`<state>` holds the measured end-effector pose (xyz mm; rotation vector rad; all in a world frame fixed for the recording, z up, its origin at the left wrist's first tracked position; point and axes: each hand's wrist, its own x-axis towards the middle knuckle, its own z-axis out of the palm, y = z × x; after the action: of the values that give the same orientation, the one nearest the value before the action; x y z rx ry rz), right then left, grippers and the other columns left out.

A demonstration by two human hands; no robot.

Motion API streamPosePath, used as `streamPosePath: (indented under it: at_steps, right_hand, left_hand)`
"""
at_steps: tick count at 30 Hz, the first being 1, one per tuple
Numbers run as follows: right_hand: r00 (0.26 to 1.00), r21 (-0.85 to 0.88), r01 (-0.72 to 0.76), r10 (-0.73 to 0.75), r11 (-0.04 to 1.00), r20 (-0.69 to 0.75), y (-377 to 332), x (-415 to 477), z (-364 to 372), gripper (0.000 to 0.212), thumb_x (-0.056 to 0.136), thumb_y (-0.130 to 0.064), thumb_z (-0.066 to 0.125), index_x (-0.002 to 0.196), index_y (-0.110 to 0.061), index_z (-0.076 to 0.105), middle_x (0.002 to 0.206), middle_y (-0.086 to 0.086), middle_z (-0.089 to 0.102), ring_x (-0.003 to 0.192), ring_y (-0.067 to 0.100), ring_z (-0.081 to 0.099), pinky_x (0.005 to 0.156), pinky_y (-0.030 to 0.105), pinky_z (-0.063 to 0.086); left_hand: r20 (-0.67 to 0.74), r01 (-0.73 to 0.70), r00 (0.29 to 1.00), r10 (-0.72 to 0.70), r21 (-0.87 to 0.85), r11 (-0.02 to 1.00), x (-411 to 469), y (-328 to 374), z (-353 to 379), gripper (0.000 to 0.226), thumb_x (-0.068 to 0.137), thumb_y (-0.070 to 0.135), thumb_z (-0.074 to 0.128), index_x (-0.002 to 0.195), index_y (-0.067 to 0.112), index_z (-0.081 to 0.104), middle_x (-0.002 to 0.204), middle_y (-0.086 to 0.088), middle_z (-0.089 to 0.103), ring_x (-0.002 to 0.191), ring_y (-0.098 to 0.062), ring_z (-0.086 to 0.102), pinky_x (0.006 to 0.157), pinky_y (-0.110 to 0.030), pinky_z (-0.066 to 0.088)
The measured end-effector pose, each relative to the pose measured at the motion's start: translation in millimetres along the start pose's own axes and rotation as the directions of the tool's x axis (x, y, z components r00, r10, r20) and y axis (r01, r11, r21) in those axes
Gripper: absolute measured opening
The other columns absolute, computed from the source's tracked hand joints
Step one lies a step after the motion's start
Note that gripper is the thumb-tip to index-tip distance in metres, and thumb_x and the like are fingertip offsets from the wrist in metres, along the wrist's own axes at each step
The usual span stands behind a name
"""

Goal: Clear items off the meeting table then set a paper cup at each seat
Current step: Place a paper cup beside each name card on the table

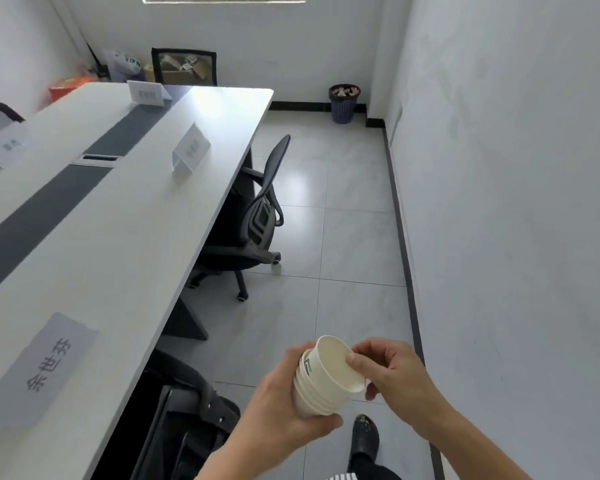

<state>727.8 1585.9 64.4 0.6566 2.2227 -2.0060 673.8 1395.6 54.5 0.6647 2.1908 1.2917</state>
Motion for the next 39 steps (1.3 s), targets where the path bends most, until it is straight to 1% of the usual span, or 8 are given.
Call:
streamPosePath:
  at_steps: [7, 10, 13, 17, 21, 24, 30, 39]
  right_hand:
    - [0.961, 0.034, 0.019, -0.027, 0.999, 0.275, -50.8, 120.0, -35.9, 0.012, 0.089, -0.023, 0.065, 0.095, -0.017, 0.074, 0.083, -0.005, 0.073, 0.073, 0.008, 0.063, 0.063, 0.023, 0.053]
    - [0.877, 0.001, 0.035, -0.031, 0.999, 0.480, -68.9, 158.8, -23.6, 0.048, 0.064, -0.045, 0.078, 0.106, -0.023, 0.070, 0.100, -0.004, 0.074, 0.090, 0.007, 0.067, 0.072, 0.028, 0.056]
    - [0.792, -0.058, 0.103, -0.046, 0.993, 0.609, -82.0, 198.5, 1.1, 0.066, 0.055, -0.038, 0.087, 0.116, -0.027, 0.064, 0.109, -0.008, 0.071, 0.104, 0.010, 0.065, 0.078, 0.034, 0.059]
    - [0.727, -0.082, 0.160, -0.061, 0.984, 0.683, -98.4, 252.5, 43.2, 0.064, 0.055, -0.035, 0.088, 0.114, -0.024, 0.065, 0.106, -0.009, 0.072, 0.103, 0.011, 0.065, 0.076, 0.031, 0.059]
    - [0.711, -0.046, 0.053, -0.006, 0.998, 0.704, -128.7, 309.4, 85.6, 0.069, 0.050, -0.039, 0.081, 0.111, -0.015, 0.061, 0.095, -0.004, 0.074, 0.090, 0.010, 0.070, 0.070, 0.024, 0.056]
    - [0.706, -0.036, 0.049, -0.009, 0.998, 0.708, -155.2, 355.3, 118.8, 0.069, 0.047, -0.040, 0.078, 0.111, -0.019, 0.060, 0.090, -0.009, 0.074, 0.088, 0.009, 0.069, 0.068, 0.024, 0.056]
    - [0.649, -0.093, 0.047, 0.041, 0.995, 0.760, -183.5, 422.5, 207.0, 0.071, 0.049, -0.039, 0.078, 0.115, -0.021, 0.061, 0.099, 0.001, 0.072, 0.092, 0.020, 0.067, 0.073, 0.030, 0.055]
    - [0.316, -0.224, 0.306, 0.123, 0.925, 0.941, -179.6, 474.9, 430.2, 0.066, 0.058, -0.033, 0.084, 0.118, -0.017, 0.060, 0.110, 0.003, 0.069, 0.105, 0.022, 0.066, 0.087, 0.040, 0.055]
  left_hand:
    - [-0.256, 0.116, 0.958, -0.132, -0.075, 0.990, 87.6, 24.7, -13.6, 0.077, 0.063, 0.031, 0.087, 0.118, 0.057, 0.041, 0.108, 0.024, 0.059, 0.100, -0.003, 0.059, 0.081, -0.016, 0.054]
    - [-0.377, 0.191, 0.899, -0.222, -0.118, 0.974, 100.1, 21.5, -28.0, 0.077, 0.061, 0.032, 0.086, 0.119, 0.057, 0.041, 0.105, 0.024, 0.060, 0.098, -0.002, 0.060, 0.079, -0.015, 0.054]
    - [-0.471, 0.259, 0.828, -0.304, -0.159, 0.953, 112.5, 11.5, -45.5, 0.076, 0.060, 0.032, 0.086, 0.117, 0.056, 0.042, 0.103, 0.022, 0.063, 0.095, -0.001, 0.062, 0.079, -0.019, 0.055]
    - [-0.544, 0.313, 0.744, -0.388, -0.230, 0.922, 129.7, -8.5, -75.2, 0.075, 0.057, 0.033, 0.084, 0.116, 0.055, 0.043, 0.104, 0.020, 0.064, 0.096, -0.002, 0.062, 0.083, -0.024, 0.056]
    - [-0.590, 0.368, 0.655, -0.471, -0.296, 0.882, 138.7, -35.3, -115.5, 0.079, 0.055, 0.041, 0.082, 0.121, 0.050, 0.042, 0.106, 0.017, 0.064, 0.098, -0.004, 0.061, 0.087, -0.027, 0.054]
    - [-0.638, 0.378, 0.572, -0.516, -0.354, 0.856, 141.5, -49.2, -149.9, 0.077, 0.058, 0.037, 0.085, 0.121, 0.046, 0.042, 0.103, 0.014, 0.064, 0.093, 0.001, 0.058, 0.084, -0.013, 0.048]
    - [-0.706, 0.361, 0.350, -0.616, -0.505, 0.784, 124.0, -63.3, -190.2, 0.077, 0.057, 0.038, 0.089, 0.118, 0.045, 0.043, 0.101, 0.014, 0.062, 0.091, 0.007, 0.055, 0.077, -0.003, 0.043]
    - [-0.651, 0.238, -0.108, -0.751, -0.750, 0.617, 113.3, -89.3, -234.0, 0.072, 0.056, 0.038, 0.089, 0.114, 0.043, 0.045, 0.101, 0.007, 0.064, 0.092, -0.001, 0.061, 0.075, -0.010, 0.050]
